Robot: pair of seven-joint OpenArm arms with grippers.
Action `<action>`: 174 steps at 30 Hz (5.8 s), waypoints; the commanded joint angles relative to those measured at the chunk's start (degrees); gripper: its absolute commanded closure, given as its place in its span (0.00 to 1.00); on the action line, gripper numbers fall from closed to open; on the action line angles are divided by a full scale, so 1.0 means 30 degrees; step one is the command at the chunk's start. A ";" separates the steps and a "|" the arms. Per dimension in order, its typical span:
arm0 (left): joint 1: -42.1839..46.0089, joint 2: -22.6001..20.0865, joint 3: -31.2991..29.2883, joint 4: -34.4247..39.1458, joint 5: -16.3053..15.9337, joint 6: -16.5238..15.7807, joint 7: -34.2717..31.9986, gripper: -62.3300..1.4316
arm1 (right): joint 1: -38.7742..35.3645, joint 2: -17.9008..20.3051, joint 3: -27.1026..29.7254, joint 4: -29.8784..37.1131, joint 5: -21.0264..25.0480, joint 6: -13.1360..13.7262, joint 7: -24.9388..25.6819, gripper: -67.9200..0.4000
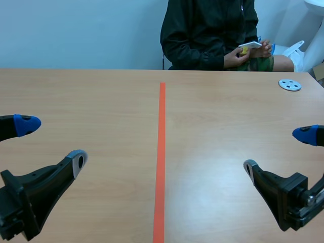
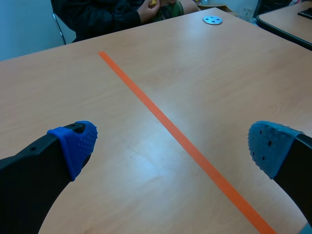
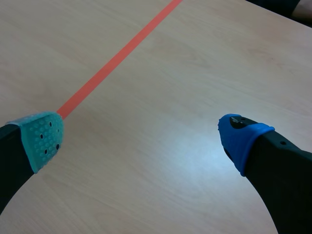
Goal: Sort the leaf by its shape. The table is split by an orange tape line. A compound leaf with several leaflets goes to the left side, a simple leaf with one blade goes to the right side. Return to the home posture when a red brick is placed on the table.
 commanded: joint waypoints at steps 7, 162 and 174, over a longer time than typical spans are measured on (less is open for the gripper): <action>-0.0058 0.0080 0.0000 0.0197 -0.0095 0.0029 -0.0270 0.00 | 0.0270 -0.0007 0.0255 0.0044 0.0124 -0.0117 0.0328 0.00; -1.7741 0.3993 1.3792 -1.8826 0.7031 0.0160 -0.4860 0.00 | 0.0270 -0.0007 0.0248 0.0036 0.0044 -0.0117 -0.0466 0.00; -1.9271 0.4539 1.5868 -2.0480 0.7031 0.0627 -0.5304 0.00 | 0.0270 -0.0015 0.0248 0.0036 0.0044 -0.0117 -0.0466 0.00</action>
